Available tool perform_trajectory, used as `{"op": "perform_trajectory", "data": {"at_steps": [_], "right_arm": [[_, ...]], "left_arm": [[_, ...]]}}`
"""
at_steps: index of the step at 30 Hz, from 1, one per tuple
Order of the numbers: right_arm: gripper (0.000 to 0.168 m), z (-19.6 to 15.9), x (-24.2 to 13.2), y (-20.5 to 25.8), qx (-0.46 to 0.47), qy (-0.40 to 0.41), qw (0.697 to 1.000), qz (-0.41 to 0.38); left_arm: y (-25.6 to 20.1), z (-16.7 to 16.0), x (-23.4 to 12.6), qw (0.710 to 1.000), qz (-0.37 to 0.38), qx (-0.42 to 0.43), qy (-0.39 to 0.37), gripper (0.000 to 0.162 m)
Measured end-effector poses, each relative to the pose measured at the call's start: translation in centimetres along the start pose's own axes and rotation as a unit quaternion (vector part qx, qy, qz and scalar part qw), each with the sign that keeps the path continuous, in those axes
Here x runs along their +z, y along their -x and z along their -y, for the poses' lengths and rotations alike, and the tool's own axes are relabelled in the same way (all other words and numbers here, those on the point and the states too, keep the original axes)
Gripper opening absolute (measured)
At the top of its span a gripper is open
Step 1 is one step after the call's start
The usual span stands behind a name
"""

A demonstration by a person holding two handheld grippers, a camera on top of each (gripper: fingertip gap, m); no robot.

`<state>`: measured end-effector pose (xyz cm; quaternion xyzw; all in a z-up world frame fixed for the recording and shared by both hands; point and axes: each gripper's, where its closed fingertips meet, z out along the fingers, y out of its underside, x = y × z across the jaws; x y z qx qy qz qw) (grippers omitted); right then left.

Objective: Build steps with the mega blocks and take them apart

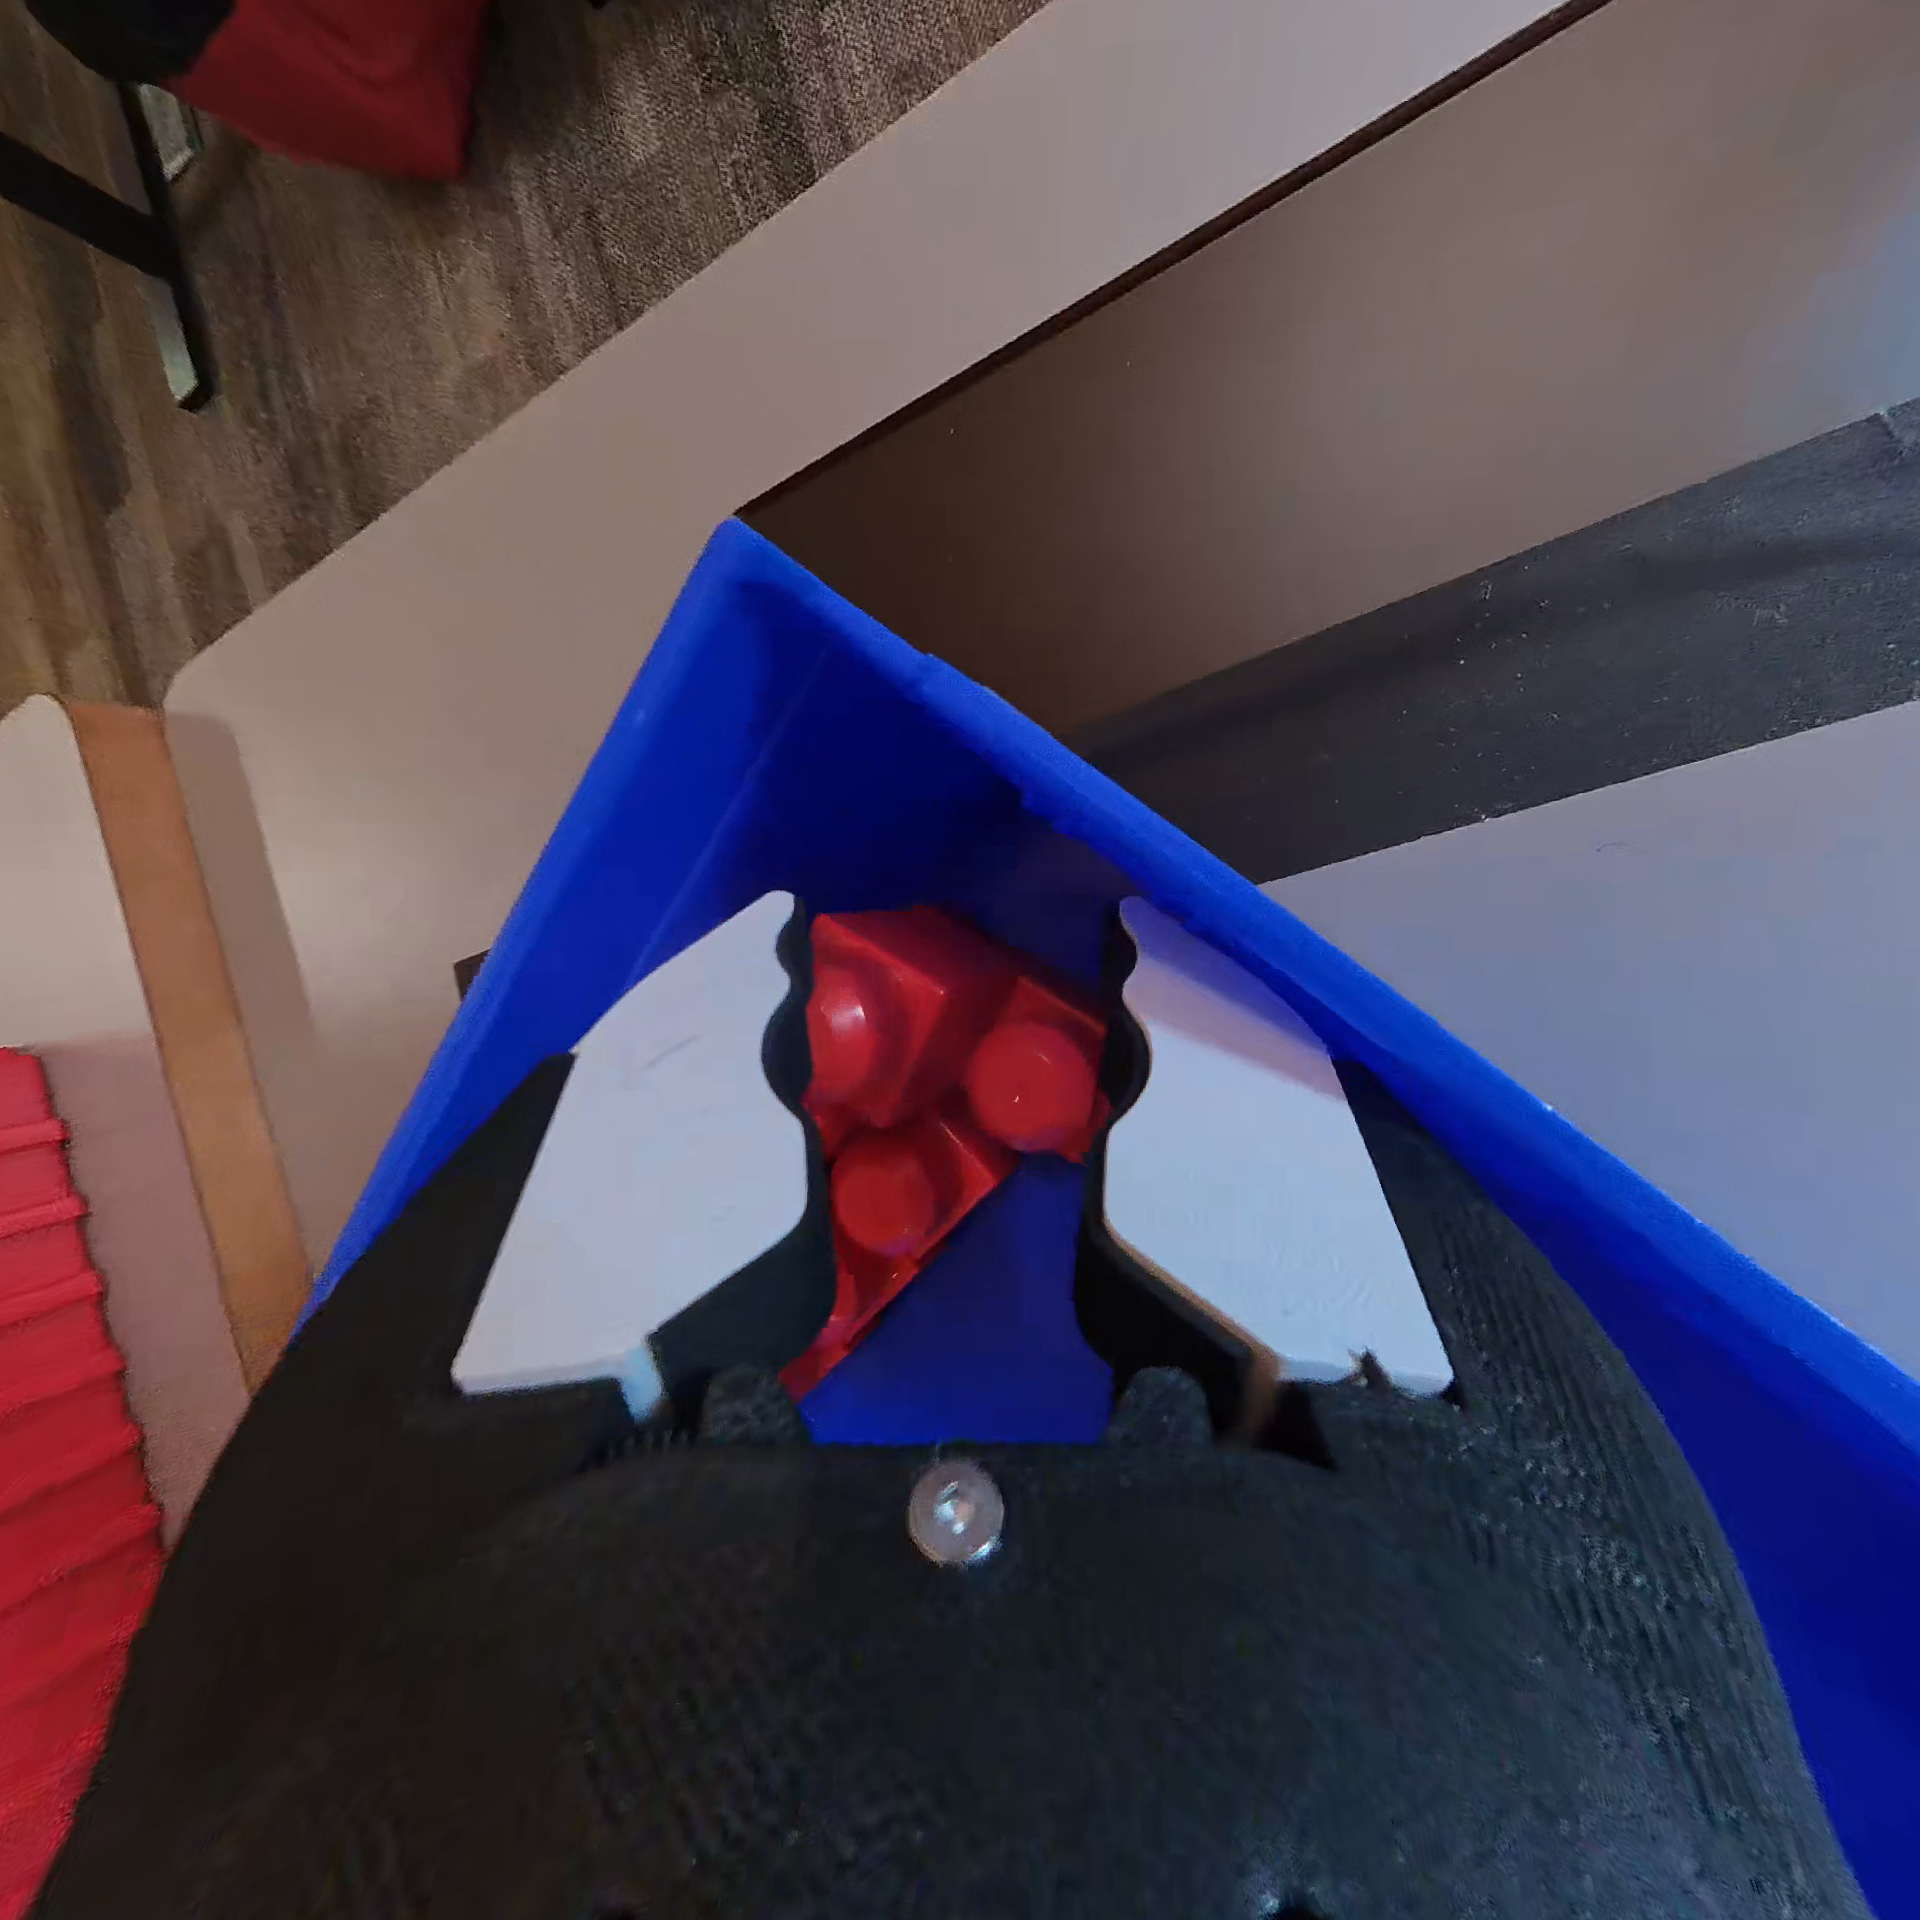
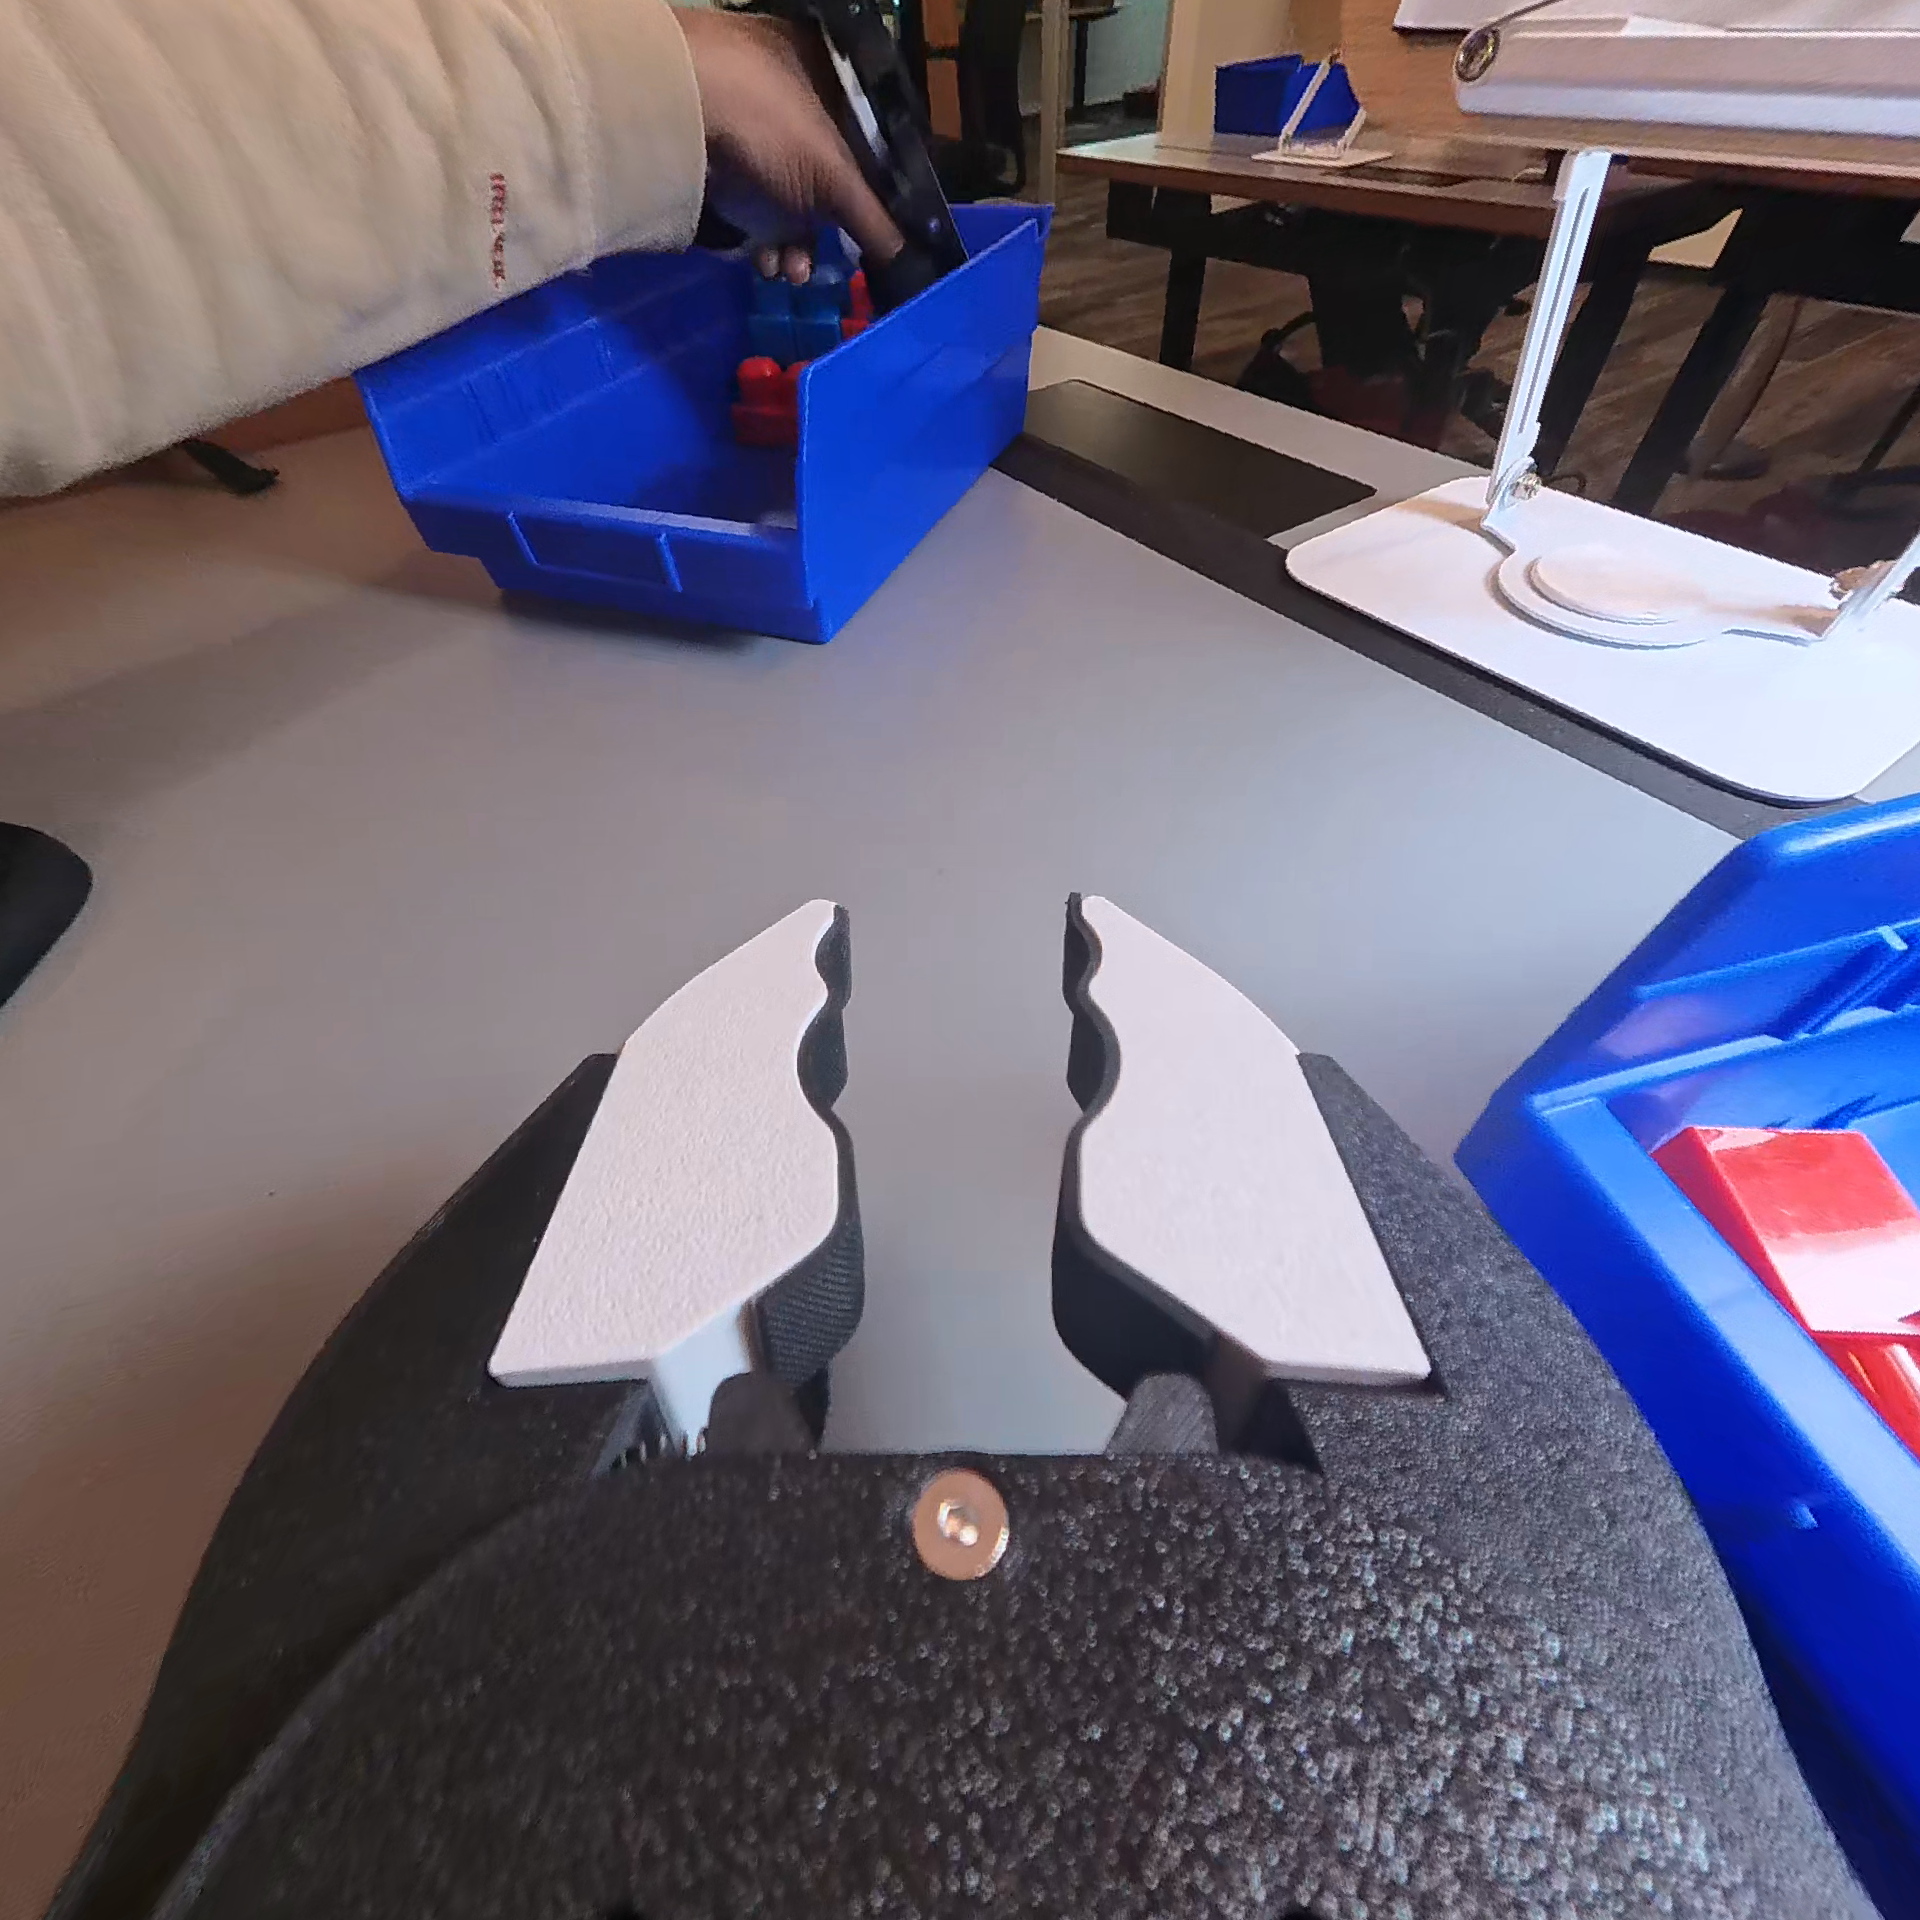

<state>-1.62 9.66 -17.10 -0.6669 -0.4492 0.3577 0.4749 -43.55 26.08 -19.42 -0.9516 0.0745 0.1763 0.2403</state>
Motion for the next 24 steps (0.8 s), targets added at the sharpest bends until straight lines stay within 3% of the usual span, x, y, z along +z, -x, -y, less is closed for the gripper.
{"op": "perform_trajectory", "data": {"at_steps": [4, 14, 19, 24], "right_arm": [[0.039, -0.1, -0.1, -0.1, 0.007, 0.000, 1.000, 0.002], [0.039, -0.2, 0.0, -0.4, 0.015, 0.001, 1.000, 0.003], [0.039, -0.3, 0.0, -0.7, 0.022, 0.002, 1.000, 0.002], [0.039, -0.5, 0.1, -0.9, 0.026, 0.005, 1.000, 0.004]], "left_arm": [[-0.1, 0.0, -0.3, 1.000, -0.023, 0.004, 0.005, 0.060], [-0.5, 1.4, -3.2, 0.997, -0.064, 0.022, -0.029, 0.054], [-1.2, 0.3, -3.2, 0.995, -0.086, 0.039, 0.012, 0.057], [0.0, -1.0, -1.2, 0.997, -0.053, 0.036, 0.047, 0.054]]}}
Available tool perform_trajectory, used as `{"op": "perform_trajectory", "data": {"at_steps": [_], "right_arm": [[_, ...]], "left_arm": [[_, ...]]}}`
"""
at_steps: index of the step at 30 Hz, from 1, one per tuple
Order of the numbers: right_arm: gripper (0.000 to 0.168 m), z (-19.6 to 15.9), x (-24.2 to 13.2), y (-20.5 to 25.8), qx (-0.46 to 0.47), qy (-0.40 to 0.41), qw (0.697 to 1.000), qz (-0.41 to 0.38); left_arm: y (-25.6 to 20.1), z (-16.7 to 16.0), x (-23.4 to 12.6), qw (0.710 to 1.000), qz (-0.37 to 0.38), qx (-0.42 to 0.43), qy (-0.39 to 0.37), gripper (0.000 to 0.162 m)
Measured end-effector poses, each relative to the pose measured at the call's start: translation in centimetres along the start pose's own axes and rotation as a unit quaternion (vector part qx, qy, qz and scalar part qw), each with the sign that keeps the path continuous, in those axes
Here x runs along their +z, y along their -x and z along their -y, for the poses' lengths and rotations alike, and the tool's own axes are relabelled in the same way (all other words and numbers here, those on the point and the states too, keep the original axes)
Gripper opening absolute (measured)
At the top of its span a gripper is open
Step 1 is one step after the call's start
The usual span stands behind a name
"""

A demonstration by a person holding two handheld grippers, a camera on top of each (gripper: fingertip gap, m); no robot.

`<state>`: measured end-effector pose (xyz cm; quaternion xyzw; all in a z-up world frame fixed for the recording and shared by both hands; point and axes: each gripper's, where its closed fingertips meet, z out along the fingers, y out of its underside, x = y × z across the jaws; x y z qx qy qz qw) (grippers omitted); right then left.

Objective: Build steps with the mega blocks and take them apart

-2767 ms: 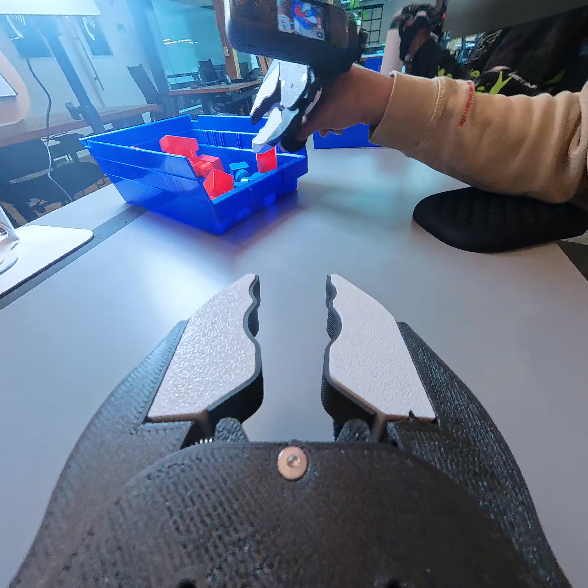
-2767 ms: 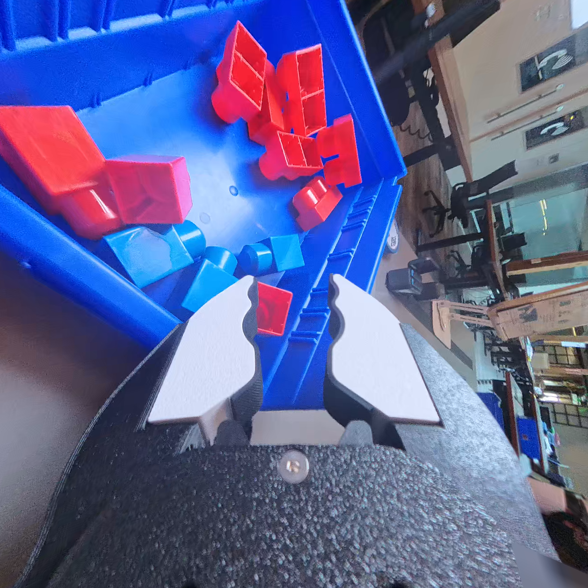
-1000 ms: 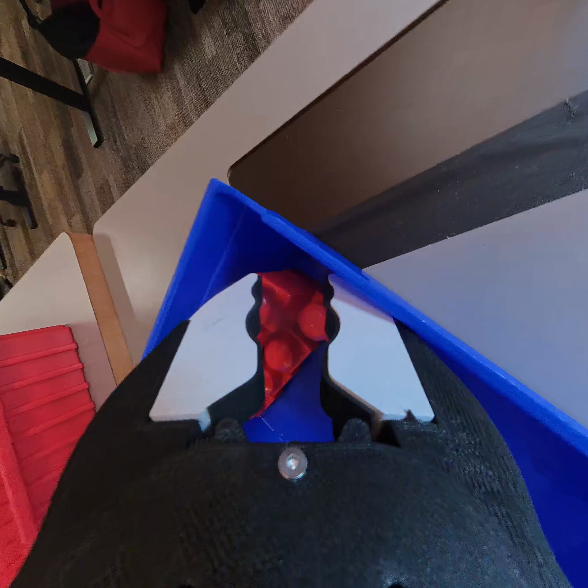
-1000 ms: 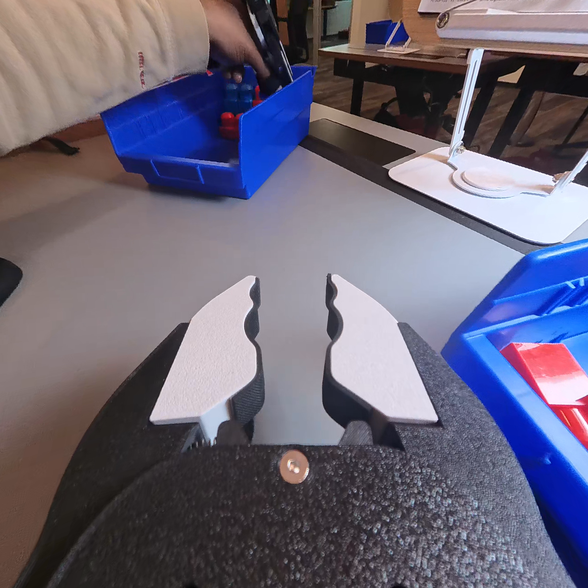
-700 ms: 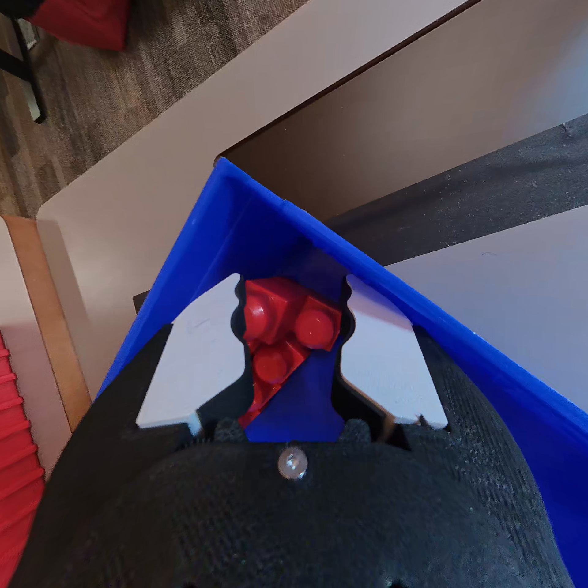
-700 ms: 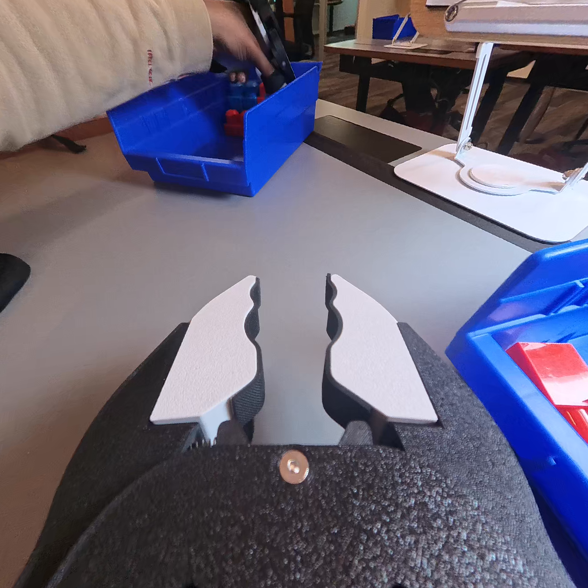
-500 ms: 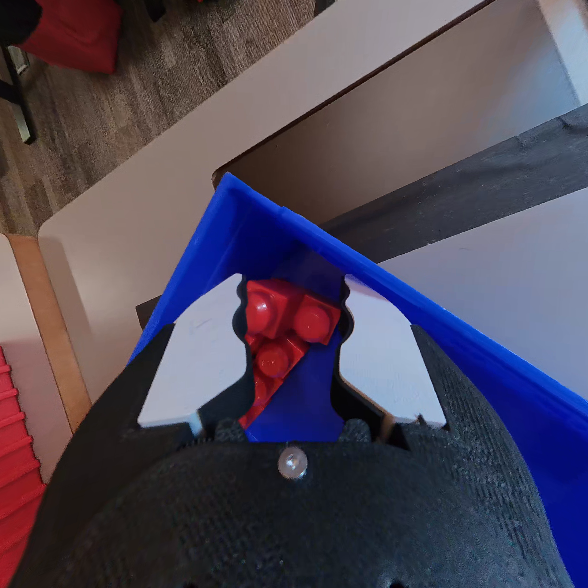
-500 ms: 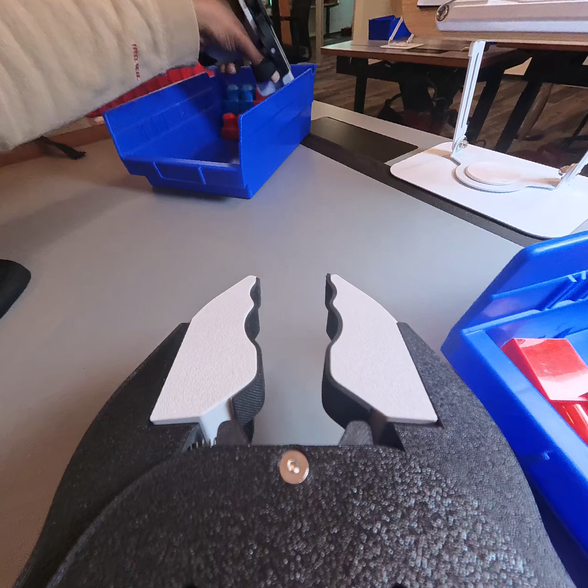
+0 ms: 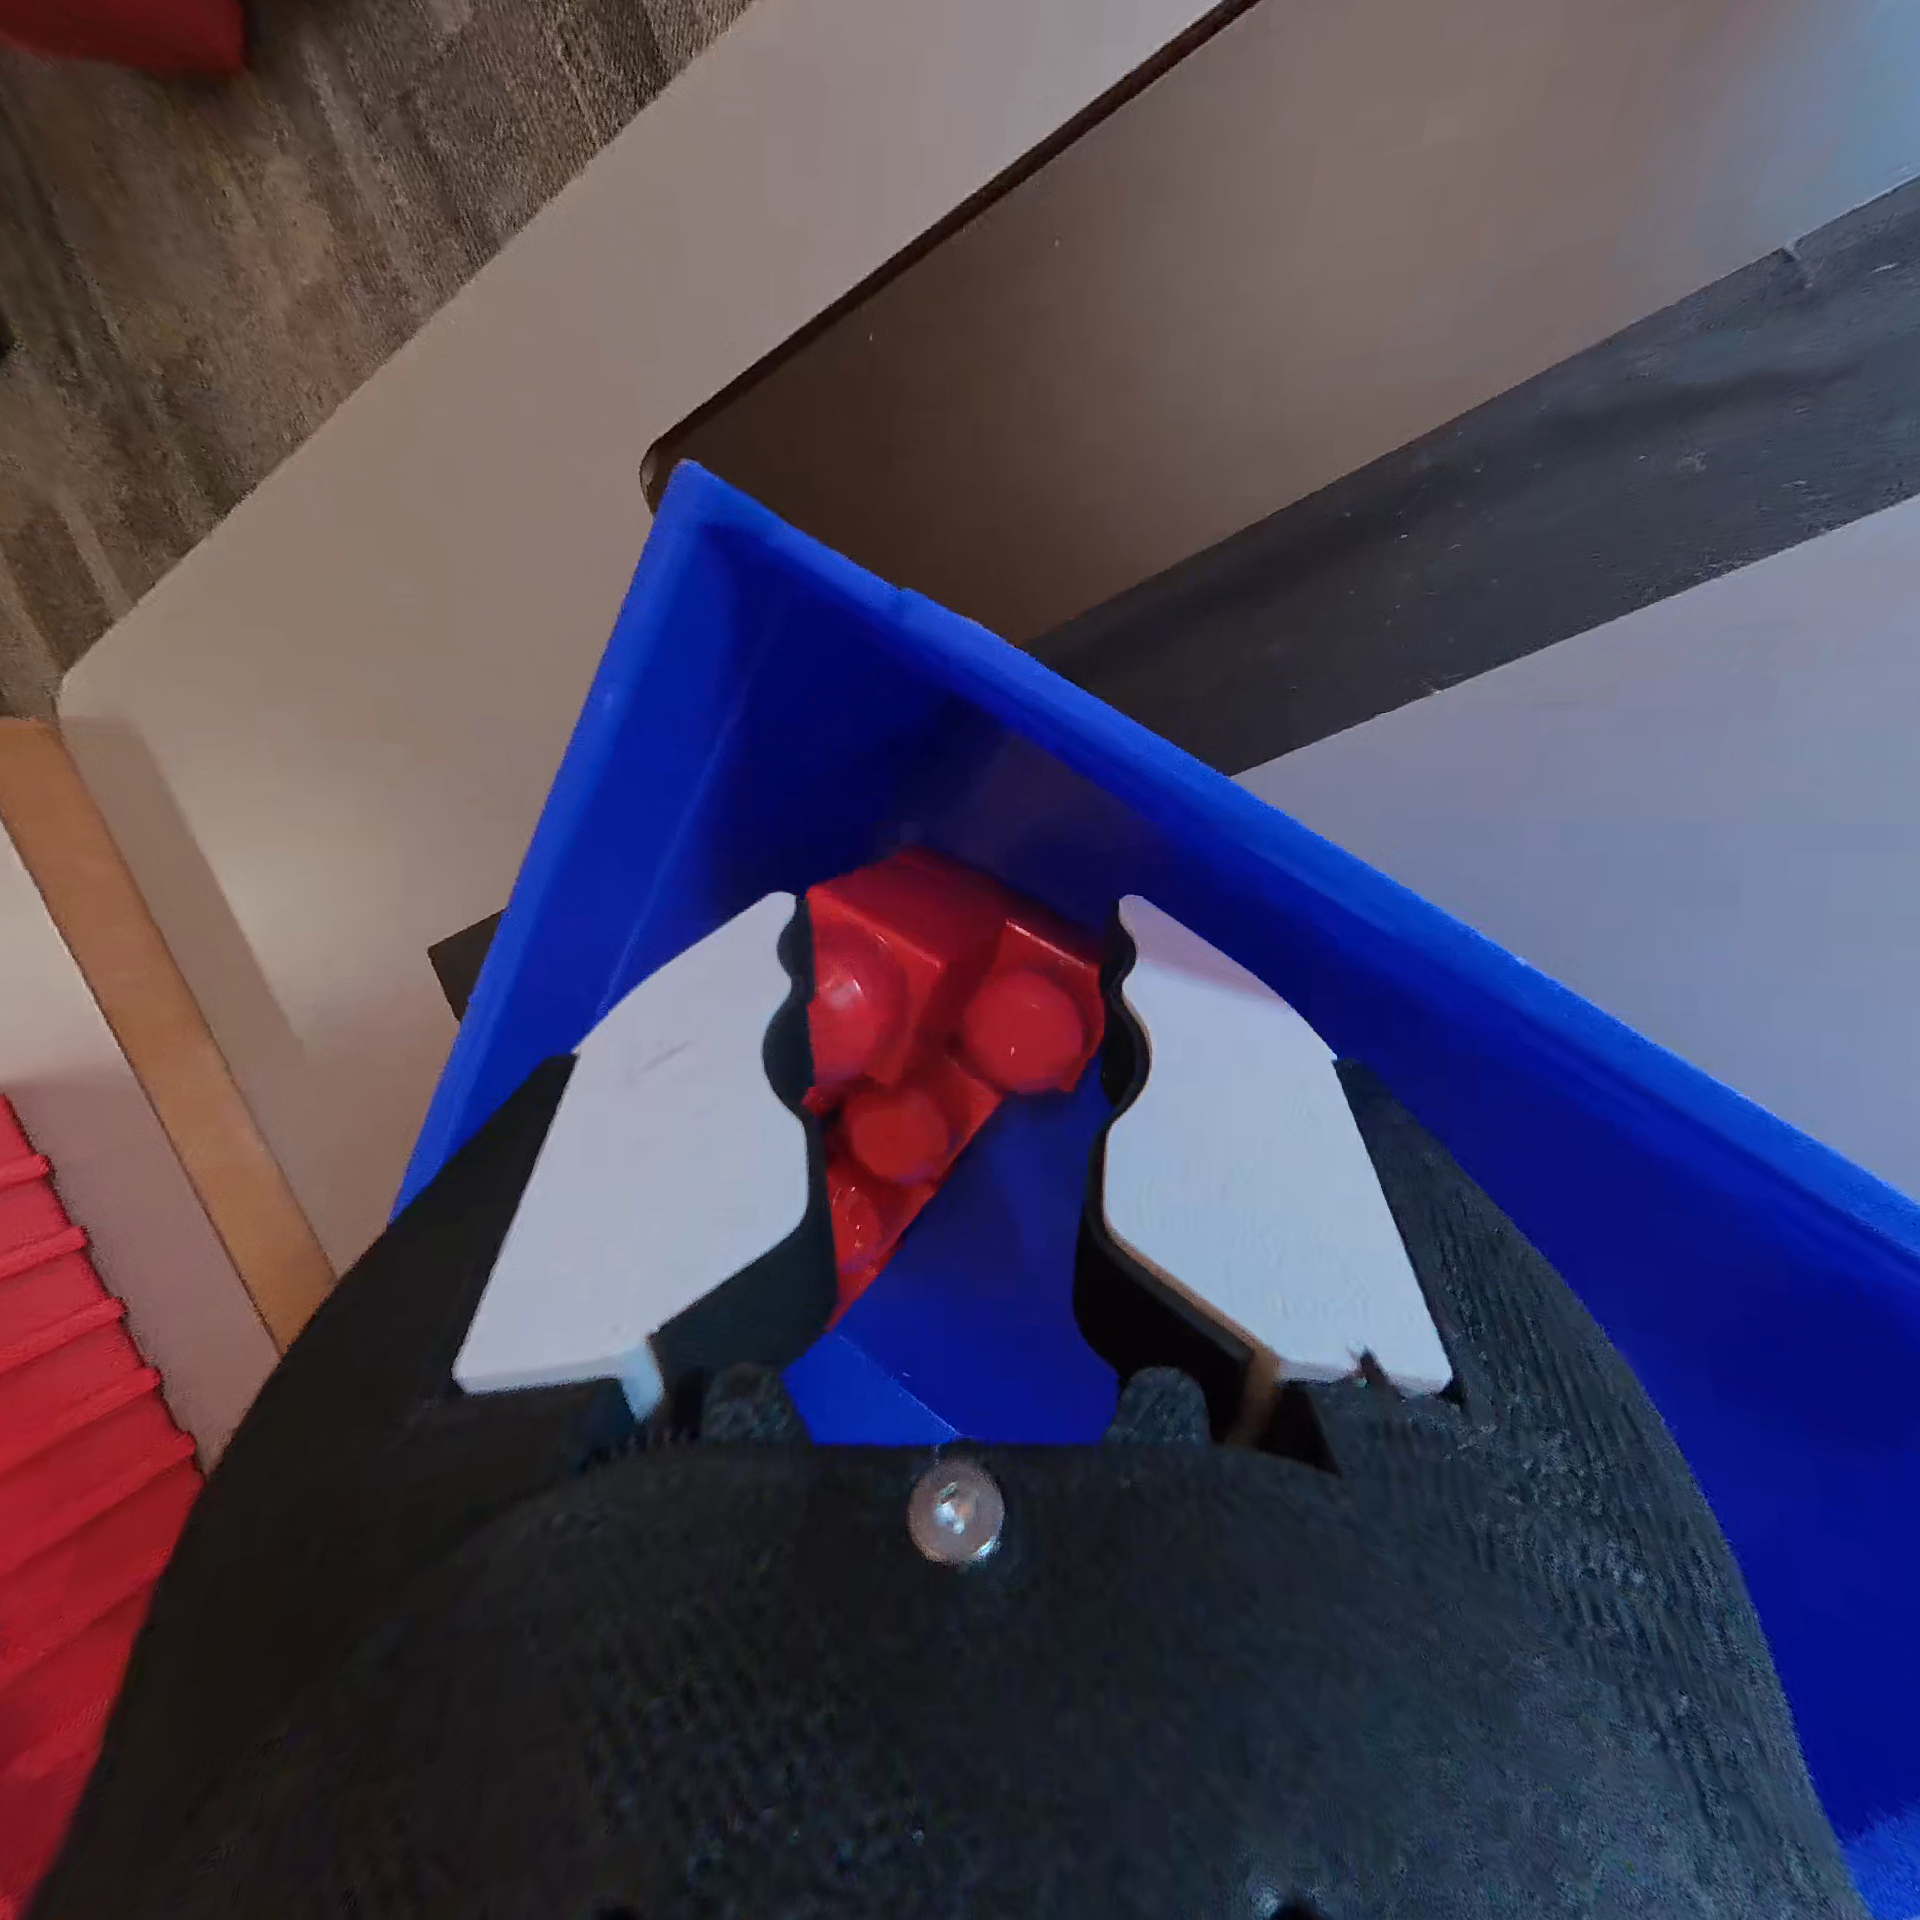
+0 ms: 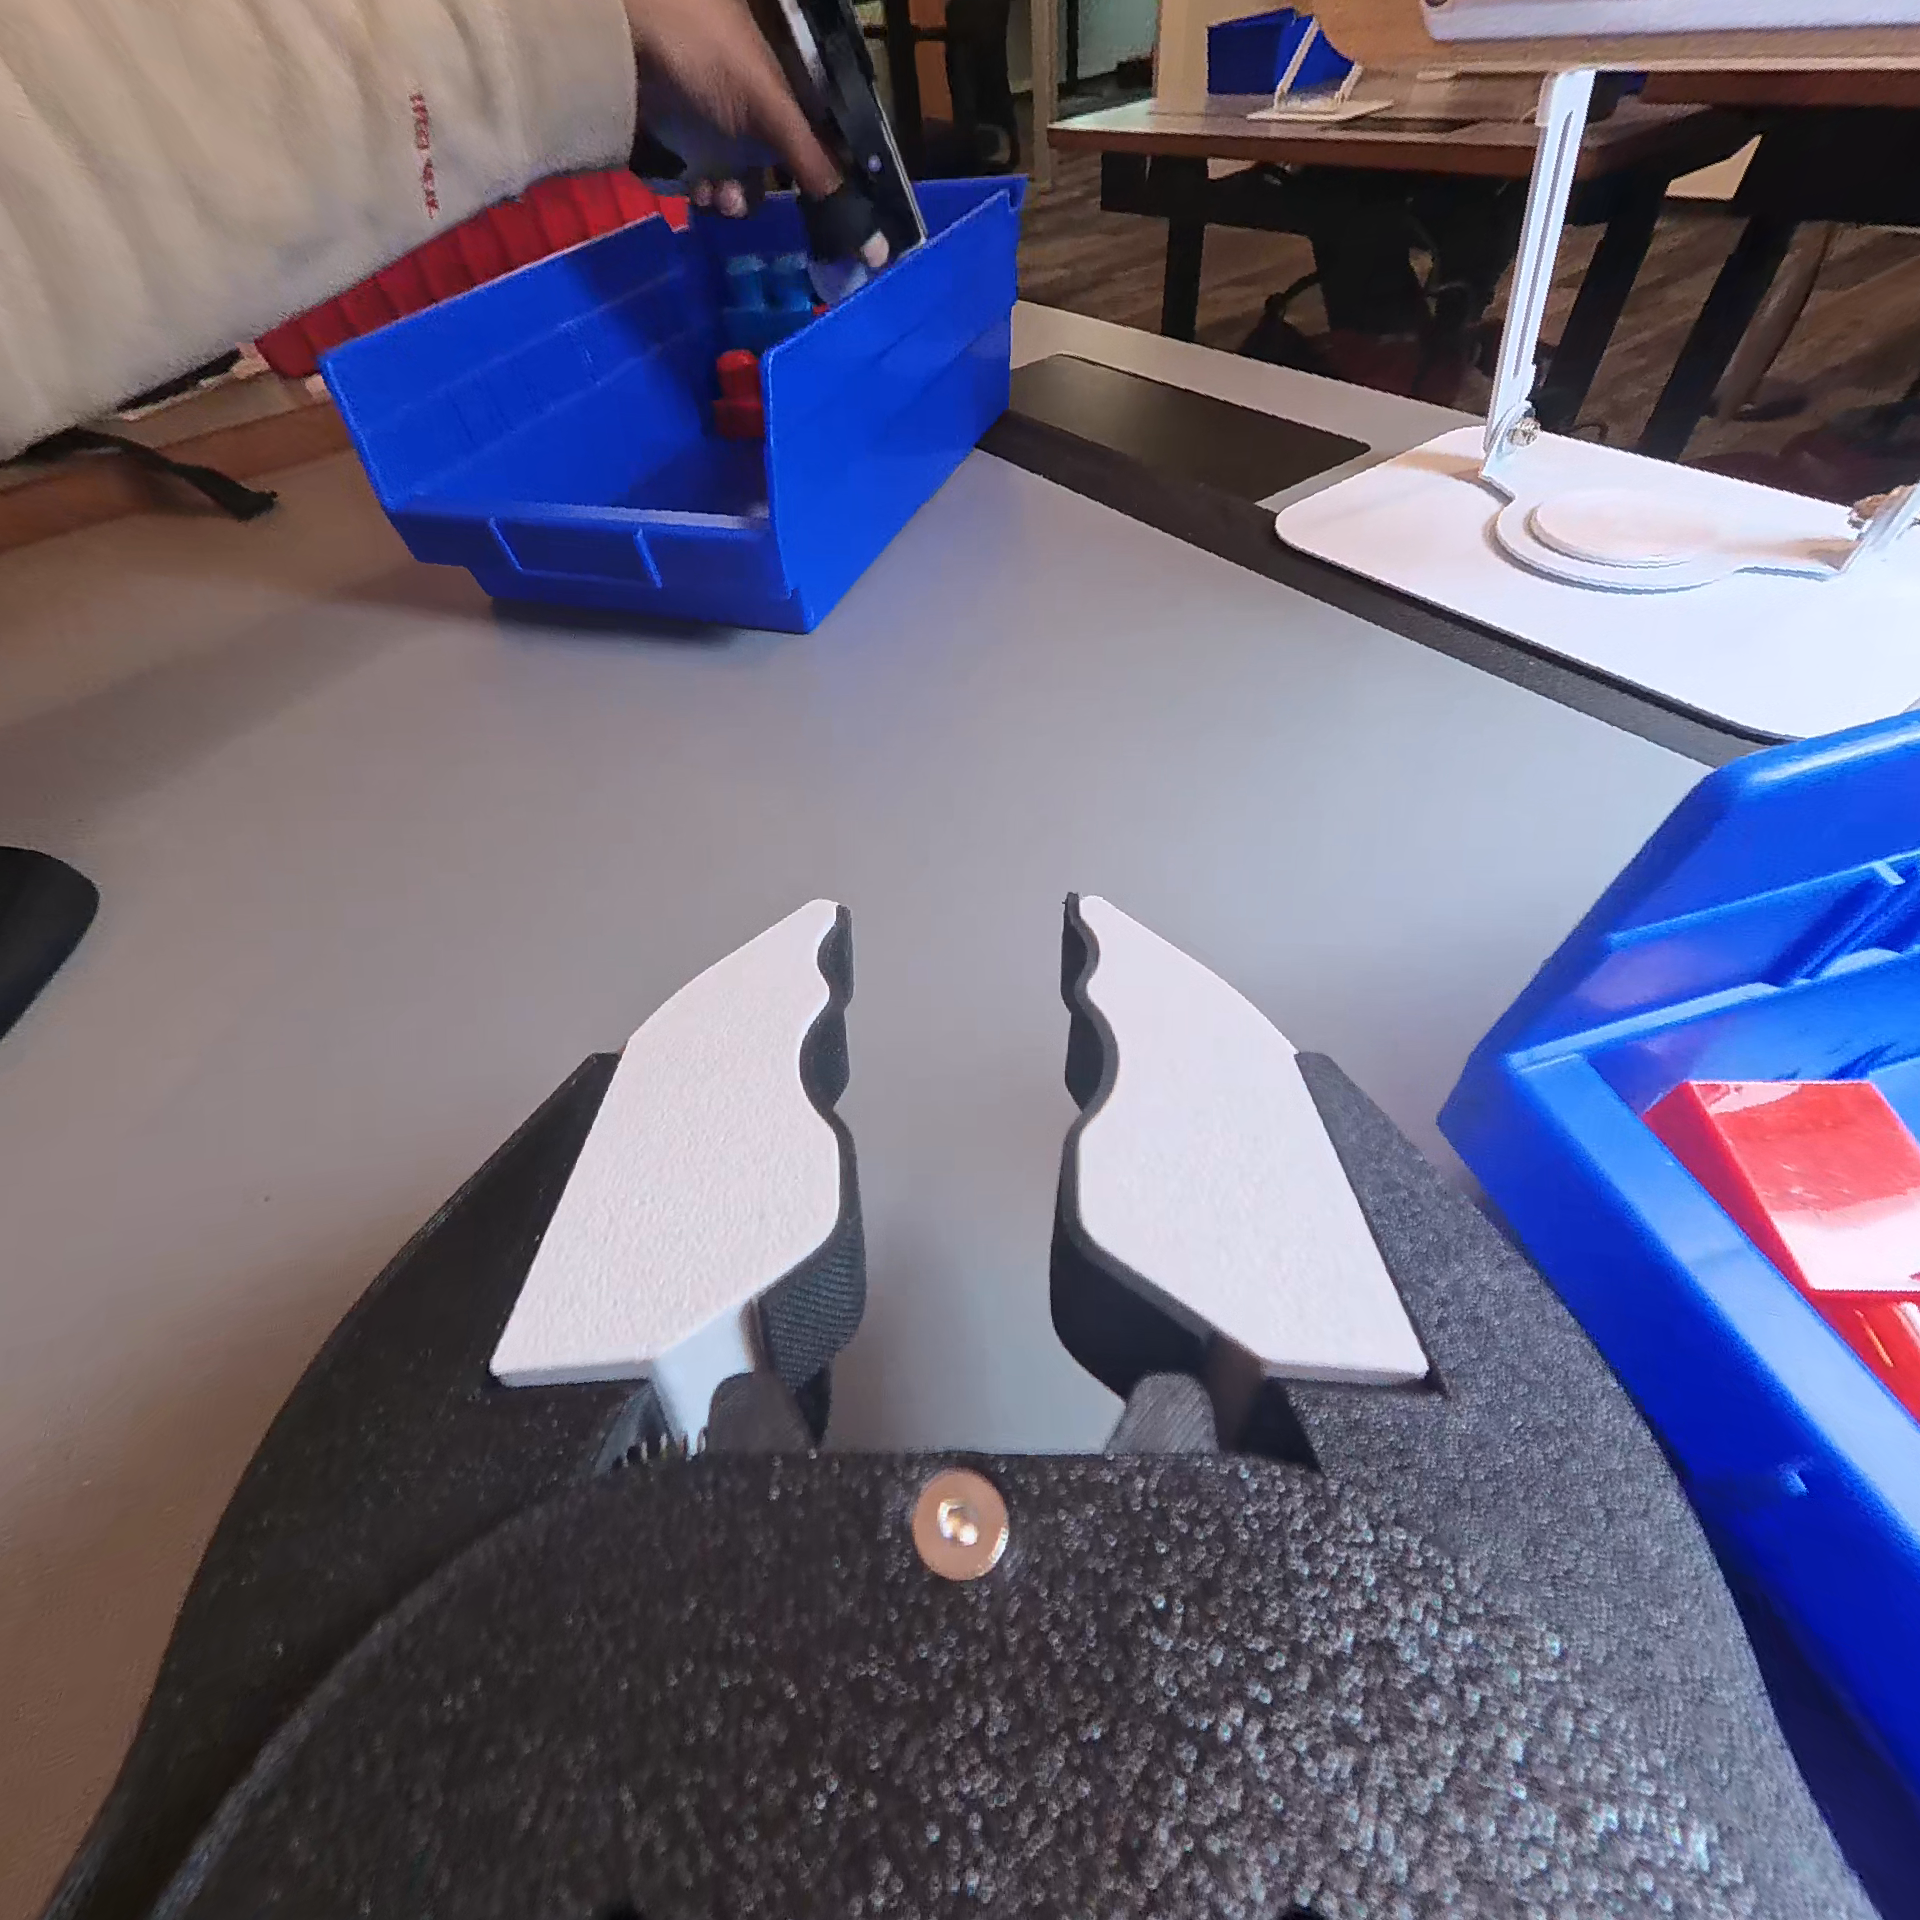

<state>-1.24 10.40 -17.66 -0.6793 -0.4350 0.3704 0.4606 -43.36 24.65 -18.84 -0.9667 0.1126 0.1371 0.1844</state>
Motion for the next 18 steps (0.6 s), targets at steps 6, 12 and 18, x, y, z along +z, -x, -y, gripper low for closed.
{"op": "perform_trajectory", "data": {"at_steps": [6, 12, 18], "right_arm": [[0.039, -0.1, 0.0, -0.1, 0.001, 0.002, 1.000, -0.001], [0.039, -0.1, -0.1, -0.2, 0.003, 0.002, 1.000, 0.000], [0.039, 0.0, -0.1, -0.2, 0.001, 0.001, 1.000, -0.001]], "left_arm": [[0.7, -0.8, 1.2, 0.996, 0.041, 0.032, 0.072, 0.044], [1.5, -2.0, 0.5, 0.986, 0.060, 0.048, 0.147, 0.052], [1.1, -3.2, 1.5, 0.983, 0.044, 0.092, 0.155, 0.052]]}}
